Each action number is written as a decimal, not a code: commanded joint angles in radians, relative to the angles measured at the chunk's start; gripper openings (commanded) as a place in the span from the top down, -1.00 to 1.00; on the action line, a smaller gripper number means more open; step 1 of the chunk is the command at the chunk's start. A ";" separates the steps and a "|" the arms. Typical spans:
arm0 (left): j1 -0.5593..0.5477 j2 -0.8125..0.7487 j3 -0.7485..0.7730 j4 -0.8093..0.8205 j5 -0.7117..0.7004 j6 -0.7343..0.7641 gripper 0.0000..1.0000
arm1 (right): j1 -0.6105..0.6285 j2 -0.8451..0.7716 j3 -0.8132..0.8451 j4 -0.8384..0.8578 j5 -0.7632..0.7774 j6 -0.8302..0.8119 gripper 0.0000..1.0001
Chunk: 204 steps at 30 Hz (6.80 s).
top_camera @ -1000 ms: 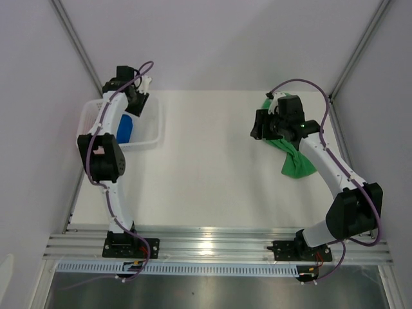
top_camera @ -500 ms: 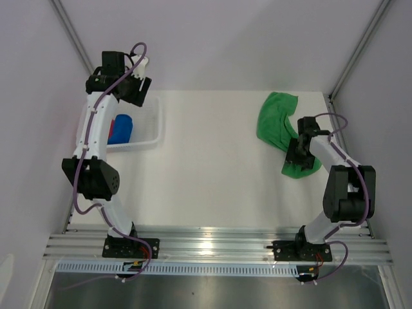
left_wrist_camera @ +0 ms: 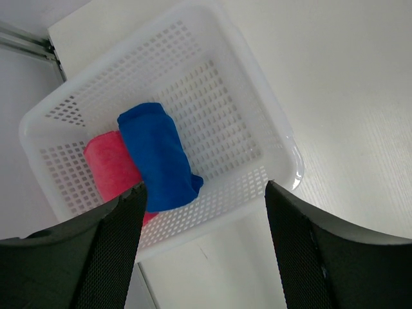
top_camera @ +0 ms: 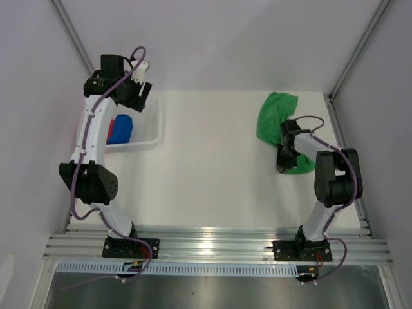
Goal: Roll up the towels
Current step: Move the towel to the center of the board, then flatten the towel
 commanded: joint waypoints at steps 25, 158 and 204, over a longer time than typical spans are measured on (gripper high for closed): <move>-0.002 -0.127 -0.135 0.053 0.031 0.035 -0.53 | 0.485 -0.283 0.337 -0.566 -0.127 -0.299 1.00; -0.430 -0.277 -0.883 0.140 -0.147 0.227 0.99 | -0.024 -0.444 -0.023 0.103 -0.223 -0.047 1.00; -0.257 -0.290 -0.577 0.020 0.052 0.222 0.99 | -0.081 -0.374 0.126 -0.064 -0.093 -0.205 1.00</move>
